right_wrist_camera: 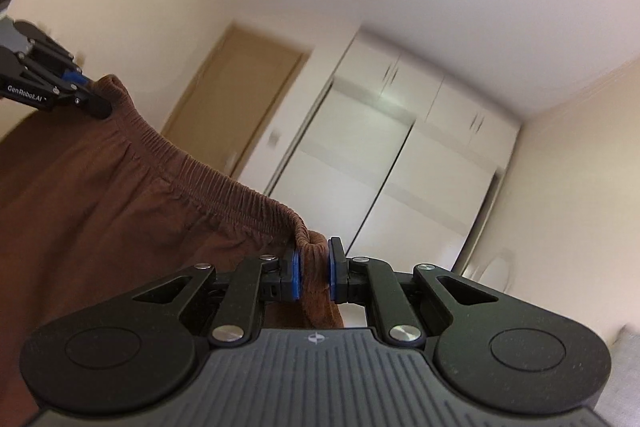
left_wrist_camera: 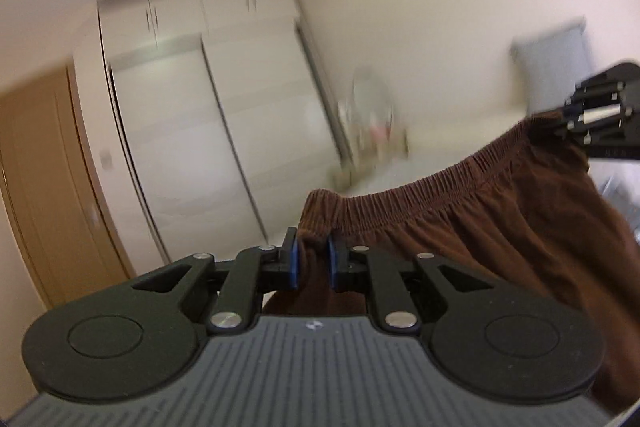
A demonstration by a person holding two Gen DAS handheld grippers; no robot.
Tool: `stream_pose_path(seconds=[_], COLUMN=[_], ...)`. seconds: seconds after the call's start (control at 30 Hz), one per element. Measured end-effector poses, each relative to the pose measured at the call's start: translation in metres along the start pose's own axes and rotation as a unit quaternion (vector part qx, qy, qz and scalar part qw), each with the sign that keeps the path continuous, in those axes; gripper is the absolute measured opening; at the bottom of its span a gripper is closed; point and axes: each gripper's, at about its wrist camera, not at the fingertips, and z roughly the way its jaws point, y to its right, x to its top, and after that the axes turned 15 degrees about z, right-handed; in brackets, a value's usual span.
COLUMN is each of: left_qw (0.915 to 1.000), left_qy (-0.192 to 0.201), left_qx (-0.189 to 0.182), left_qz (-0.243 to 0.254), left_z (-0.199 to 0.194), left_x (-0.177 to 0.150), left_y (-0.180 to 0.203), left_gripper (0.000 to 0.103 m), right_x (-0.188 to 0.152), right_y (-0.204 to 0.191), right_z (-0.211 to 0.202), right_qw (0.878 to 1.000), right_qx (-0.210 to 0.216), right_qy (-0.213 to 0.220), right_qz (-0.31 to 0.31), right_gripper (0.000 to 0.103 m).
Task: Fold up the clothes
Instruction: 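Lay the garment flat on the bed and open both grippers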
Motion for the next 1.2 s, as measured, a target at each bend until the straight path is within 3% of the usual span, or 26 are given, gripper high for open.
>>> stream_pose_path(seconds=[0.13, 0.23, 0.3, 0.4, 0.5, 0.57, 0.67, 0.73, 0.8, 0.93, 1.07, 1.13, 1.2], left_qw=[0.9955, 0.9826, 0.9738, 0.9666, 0.9609, 0.9555, 0.95, 0.9463, 0.9413, 0.9318, 0.9148, 0.9135, 0.9095], left_qy=[-0.088, -0.165, -0.201, -0.209, -0.222, -0.23, -0.235, -0.232, -0.228, -0.235, -0.24, -0.237, -0.233], left_qx=[-0.022, -0.048, -0.058, -0.066, -0.068, -0.065, -0.062, -0.066, -0.078, -0.107, -0.121, -0.116, -0.112], left_qz=[-0.028, -0.071, -0.09, -0.132, -0.151, -0.173, -0.196, -0.215, -0.236, -0.255, -0.302, -0.31, -0.326], left_z=[0.138, 0.227, 0.257, 0.253, 0.221, 0.188, 0.125, 0.08, 0.039, -0.028, -0.059, -0.065, -0.063], left_x=[-0.077, -0.142, -0.18, -0.222, -0.248, -0.258, -0.258, -0.254, -0.252, -0.254, -0.265, -0.266, -0.269], left_y=[0.009, 0.022, 0.023, 0.016, 0.01, 0.004, 0.003, 0.007, 0.012, 0.042, 0.064, 0.071, 0.073], left_gripper=[0.011, 0.024, 0.025, 0.025, 0.025, 0.027, 0.028, 0.032, 0.038, 0.04, 0.043, 0.043, 0.043], right_x=[-0.041, -0.082, -0.119, -0.175, -0.214, -0.233, -0.237, -0.239, -0.242, -0.231, -0.247, -0.26, -0.268], right_y=[0.012, 0.018, 0.02, 0.025, 0.034, 0.04, 0.053, 0.061, 0.07, 0.08, 0.093, 0.098, 0.101], right_z=[0.125, 0.219, 0.281, 0.327, 0.306, 0.284, 0.223, 0.182, 0.141, 0.046, -0.018, -0.04, -0.048], right_qw=[0.998, 0.993, 0.986, 0.974, 0.972, 0.968, 0.961, 0.956, 0.95, 0.936, 0.913, 0.896, 0.889], right_qx=[0.004, 0.003, -0.003, -0.008, -0.008, -0.011, -0.02, -0.026, -0.032, -0.054, -0.076, -0.076, -0.07], right_qy=[-0.067, -0.122, -0.164, -0.223, -0.226, -0.237, -0.246, -0.252, -0.258, -0.26, -0.281, -0.282, -0.268], right_qz=[-0.002, -0.002, 0.0, 0.032, 0.067, 0.085, 0.123, 0.149, 0.174, 0.233, 0.288, 0.334, 0.365], right_gripper=[0.01, 0.013, 0.025, 0.029, 0.039, 0.039, 0.041, 0.049, 0.055, 0.06, 0.06, 0.06, 0.06])
